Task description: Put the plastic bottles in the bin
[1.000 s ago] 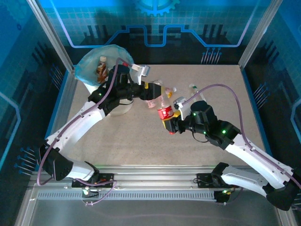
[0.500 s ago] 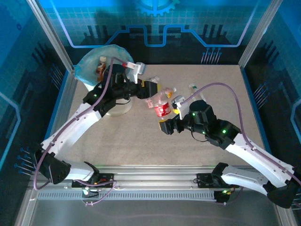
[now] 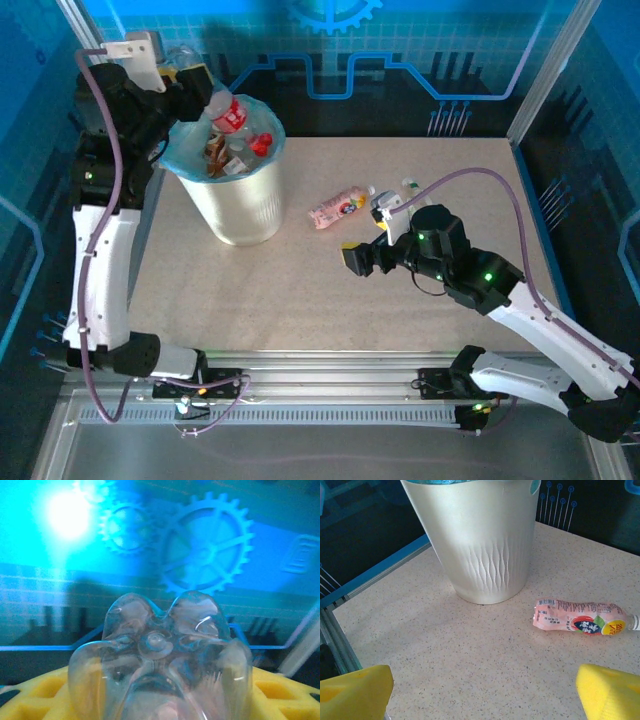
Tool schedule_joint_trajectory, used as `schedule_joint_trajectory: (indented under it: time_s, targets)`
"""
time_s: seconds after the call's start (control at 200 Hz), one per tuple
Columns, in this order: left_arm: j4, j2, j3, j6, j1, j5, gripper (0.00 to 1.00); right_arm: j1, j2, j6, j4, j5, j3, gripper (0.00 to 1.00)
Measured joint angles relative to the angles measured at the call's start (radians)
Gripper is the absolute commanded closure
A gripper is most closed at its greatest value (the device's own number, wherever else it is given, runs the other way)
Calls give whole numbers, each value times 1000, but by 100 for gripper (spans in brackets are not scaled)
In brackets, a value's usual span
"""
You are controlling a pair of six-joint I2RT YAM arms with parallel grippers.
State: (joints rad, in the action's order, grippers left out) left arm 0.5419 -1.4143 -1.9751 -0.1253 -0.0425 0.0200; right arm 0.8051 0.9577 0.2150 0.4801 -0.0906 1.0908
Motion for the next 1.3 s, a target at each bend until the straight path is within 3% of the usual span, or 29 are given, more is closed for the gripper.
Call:
schedule_joint_trajectory:
  time_s: [0.34,0.755,1.301]
  targets:
    - [26,-92,159,178,47,-26,57,0,-5,-2,38,-1,9,6]
    - [-122,-91,365,283,51,-24,59,0,-8,5,50,-11,-26,6]
    - [-215,-158,385,380,18,-20,58,2,25,5,51,-19,-43,6]
